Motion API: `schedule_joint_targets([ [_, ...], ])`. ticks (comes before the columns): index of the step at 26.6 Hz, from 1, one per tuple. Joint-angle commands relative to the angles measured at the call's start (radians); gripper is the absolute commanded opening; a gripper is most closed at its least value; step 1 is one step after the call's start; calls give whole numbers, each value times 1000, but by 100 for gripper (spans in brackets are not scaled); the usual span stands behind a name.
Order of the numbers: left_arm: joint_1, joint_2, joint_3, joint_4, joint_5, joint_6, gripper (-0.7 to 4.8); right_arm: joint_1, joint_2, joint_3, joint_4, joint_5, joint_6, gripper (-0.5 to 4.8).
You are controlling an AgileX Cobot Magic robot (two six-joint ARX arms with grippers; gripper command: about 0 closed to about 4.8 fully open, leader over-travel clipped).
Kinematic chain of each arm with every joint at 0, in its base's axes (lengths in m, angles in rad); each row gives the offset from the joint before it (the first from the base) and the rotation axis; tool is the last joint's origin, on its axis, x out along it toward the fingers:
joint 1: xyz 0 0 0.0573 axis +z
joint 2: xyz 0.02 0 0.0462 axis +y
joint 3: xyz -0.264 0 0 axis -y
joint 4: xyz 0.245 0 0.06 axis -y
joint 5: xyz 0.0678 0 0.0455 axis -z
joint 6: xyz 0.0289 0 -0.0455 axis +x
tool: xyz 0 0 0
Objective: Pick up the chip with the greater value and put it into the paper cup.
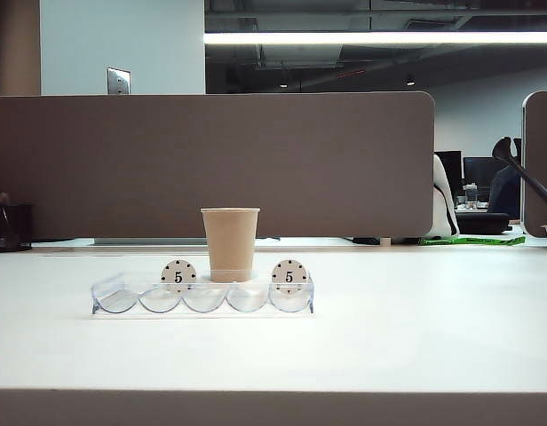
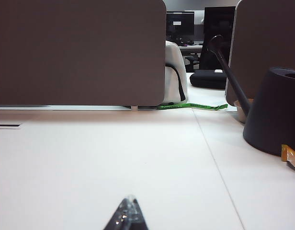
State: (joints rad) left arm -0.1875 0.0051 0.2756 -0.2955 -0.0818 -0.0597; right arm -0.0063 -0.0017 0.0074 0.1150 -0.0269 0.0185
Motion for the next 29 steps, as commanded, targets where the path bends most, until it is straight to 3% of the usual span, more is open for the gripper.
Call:
schedule_joint_targets([
  [1,-1,0,-3,13,18,0,-6,0,-1,0,16,-10,1,-5],
  [4,-1,0,-28,28,18,53,-6,0,0,0,16,-36,6,-5],
  [13,-1,0,-201,297,18,52,-6,0,0,0,15,-35,7,-5],
  [25,4,0,-269,357,55,113,-6,0,0,0,39,-50,-25,-5],
  [29,45,0,-269,357,56,111,-6,0,0,0,38,-65,-42,-5],
])
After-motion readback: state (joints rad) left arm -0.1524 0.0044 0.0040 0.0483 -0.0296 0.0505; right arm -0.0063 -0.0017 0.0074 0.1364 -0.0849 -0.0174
